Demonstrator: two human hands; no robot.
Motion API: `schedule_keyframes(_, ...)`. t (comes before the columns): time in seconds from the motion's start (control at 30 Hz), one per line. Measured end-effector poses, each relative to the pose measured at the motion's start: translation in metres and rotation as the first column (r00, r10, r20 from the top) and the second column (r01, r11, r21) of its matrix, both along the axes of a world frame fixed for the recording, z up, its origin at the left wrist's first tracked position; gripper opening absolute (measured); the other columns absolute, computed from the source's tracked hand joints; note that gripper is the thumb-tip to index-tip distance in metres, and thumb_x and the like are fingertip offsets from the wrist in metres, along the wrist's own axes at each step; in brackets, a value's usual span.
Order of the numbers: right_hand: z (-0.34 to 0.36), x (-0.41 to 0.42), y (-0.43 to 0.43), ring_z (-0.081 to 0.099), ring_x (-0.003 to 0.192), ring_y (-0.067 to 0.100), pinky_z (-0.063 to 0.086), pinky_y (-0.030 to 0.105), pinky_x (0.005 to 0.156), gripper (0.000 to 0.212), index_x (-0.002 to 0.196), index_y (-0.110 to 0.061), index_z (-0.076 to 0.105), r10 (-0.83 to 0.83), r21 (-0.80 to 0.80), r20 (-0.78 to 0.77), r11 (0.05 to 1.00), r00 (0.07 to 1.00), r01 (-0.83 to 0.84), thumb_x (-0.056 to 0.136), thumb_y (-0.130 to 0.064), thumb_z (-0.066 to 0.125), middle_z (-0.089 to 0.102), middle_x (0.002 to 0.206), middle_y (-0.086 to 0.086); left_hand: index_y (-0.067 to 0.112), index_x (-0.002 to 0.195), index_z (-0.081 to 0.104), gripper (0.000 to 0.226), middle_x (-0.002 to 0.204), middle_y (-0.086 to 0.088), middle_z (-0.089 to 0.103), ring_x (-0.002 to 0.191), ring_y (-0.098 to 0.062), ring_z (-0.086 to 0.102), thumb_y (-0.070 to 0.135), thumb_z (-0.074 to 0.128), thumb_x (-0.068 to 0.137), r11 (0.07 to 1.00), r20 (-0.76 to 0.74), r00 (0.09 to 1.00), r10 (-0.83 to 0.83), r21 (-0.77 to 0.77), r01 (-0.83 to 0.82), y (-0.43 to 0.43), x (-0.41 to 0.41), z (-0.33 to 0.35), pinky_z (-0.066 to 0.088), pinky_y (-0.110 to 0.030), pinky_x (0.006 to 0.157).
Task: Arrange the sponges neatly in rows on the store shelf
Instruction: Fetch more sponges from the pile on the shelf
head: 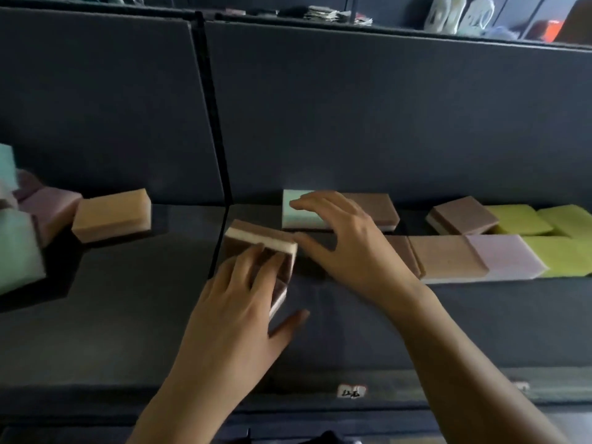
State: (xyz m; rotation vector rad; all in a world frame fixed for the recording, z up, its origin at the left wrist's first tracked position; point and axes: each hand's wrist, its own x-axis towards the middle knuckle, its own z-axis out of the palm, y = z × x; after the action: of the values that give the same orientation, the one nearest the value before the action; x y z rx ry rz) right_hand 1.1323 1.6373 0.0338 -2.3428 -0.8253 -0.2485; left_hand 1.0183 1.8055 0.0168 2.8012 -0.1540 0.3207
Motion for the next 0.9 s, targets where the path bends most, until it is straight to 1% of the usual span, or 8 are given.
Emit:
schedule_keyframes(0.13, 0.002, -0.002, -0.050, 0.052, 0.123, 0.016, 0.047, 0.042, 0.099, 0.038, 0.130, -0.025, 0.059, -0.090, 0.049, 0.024, 0.995, 0.996, 0.089, 0.093, -0.034, 0.064, 0.056, 0.131, -0.007, 0.017, 0.133, 0.052, 0.066, 0.138, -0.006, 0.049, 0.124, -0.026, 0.051, 0.058, 0.053, 0.082, 0.998, 0.022, 0.998, -0.061, -0.006, 0.061, -0.038, 0.016, 0.003, 0.052, -0.044, 0.092)
schedule_keyframes(0.27, -0.004, -0.003, -0.101, 0.056, 0.115, 0.021, 0.050, 0.043, 0.090, 0.038, 0.128, -0.022, 0.059, -0.162, -0.009, 0.013, 0.987, 0.987, 0.162, 0.094, -0.037, 0.058, 0.057, 0.127, -0.005, 0.021, 0.130, 0.053, 0.059, 0.137, -0.004, 0.049, 0.125, -0.025, 0.050, 0.056, 0.052, 0.083, 0.994, 0.022, 0.994, -0.107, 0.010, 0.107, -0.081, 0.035, 0.002, 0.050, -0.042, 0.096)
schedule_keyframes(0.37, -0.009, -0.003, -0.137, 0.054, 0.118, 0.021, 0.050, 0.044, 0.092, 0.038, 0.129, -0.026, 0.059, -0.237, -0.048, 0.014, 0.970, 0.971, 0.238, 0.093, -0.038, 0.057, 0.056, 0.131, -0.006, 0.023, 0.129, 0.051, 0.057, 0.134, -0.002, 0.049, 0.122, -0.022, 0.050, 0.056, 0.051, 0.083, 0.990, 0.003, 0.991, -0.135, 0.036, 0.134, -0.111, 0.048, 0.001, 0.049, -0.039, 0.096)
schedule_keyframes(0.43, -0.015, -0.002, -0.159, 0.053, 0.121, 0.021, 0.050, 0.046, 0.094, 0.039, 0.130, -0.029, 0.057, -0.271, -0.076, 0.008, 0.960, 0.962, 0.271, 0.092, -0.035, 0.063, 0.054, 0.134, -0.006, 0.026, 0.131, 0.049, 0.057, 0.136, 0.000, 0.047, 0.125, -0.019, 0.047, 0.055, 0.051, 0.083, 0.987, 0.000, 0.988, -0.156, 0.048, 0.156, -0.129, 0.054, -0.001, 0.045, -0.034, 0.098)
schedule_keyframes(0.5, -0.019, -0.001, -0.180, 0.051, 0.125, 0.021, 0.049, 0.047, 0.097, 0.042, 0.133, -0.030, 0.056, -0.300, -0.114, -0.002, 0.948, 0.954, 0.297, 0.092, -0.038, 0.061, 0.052, 0.137, -0.006, 0.026, 0.133, 0.048, 0.056, 0.137, 0.002, 0.045, 0.128, -0.019, 0.044, 0.053, 0.051, 0.083, 0.982, 0.007, 0.983, -0.181, 0.064, 0.180, -0.147, 0.059, -0.003, 0.043, -0.033, 0.098)
schedule_keyframes(0.7, -0.028, 0.003, -0.227, 0.043, 0.128, 0.023, 0.044, 0.043, 0.100, 0.043, 0.134, -0.036, 0.054, -0.395, -0.213, 0.014, 0.896, 0.918, 0.389, 0.091, -0.045, 0.056, 0.049, 0.141, -0.006, 0.030, 0.136, 0.048, 0.059, 0.133, -0.006, 0.048, 0.124, -0.029, 0.048, 0.060, 0.045, 0.085, 0.972, -0.031, 0.985, -0.171, 0.160, 0.174, -0.191, 0.074, -0.018, 0.048, -0.047, 0.096)
schedule_keyframes(0.8, -0.037, 0.007, -0.239, 0.040, 0.131, 0.023, 0.041, 0.047, 0.102, 0.042, 0.133, -0.041, 0.051, -0.405, -0.264, -0.019, 0.884, 0.914, 0.386, 0.092, -0.045, 0.057, 0.047, 0.142, -0.008, 0.038, 0.134, 0.047, 0.053, 0.144, -0.004, 0.038, 0.135, -0.031, 0.036, 0.061, 0.040, 0.086, 0.972, -0.100, 0.989, -0.113, 0.194, 0.131, -0.207, 0.077, -0.024, 0.038, -0.056, 0.103)
schedule_keyframes(0.9, -0.047, 0.007, -0.239, 0.045, 0.128, 0.027, 0.041, 0.047, 0.099, 0.037, 0.129, -0.041, 0.055, -0.380, -0.283, 0.001, 0.887, 0.925, 0.365, 0.093, -0.038, 0.061, 0.052, 0.139, -0.005, 0.041, 0.131, 0.050, 0.050, 0.149, -0.003, 0.035, 0.140, -0.034, 0.030, 0.058, 0.040, 0.085, 0.979, -0.121, 0.990, -0.069, 0.182, 0.090, -0.215, 0.077, -0.026, 0.034, -0.061, 0.105)
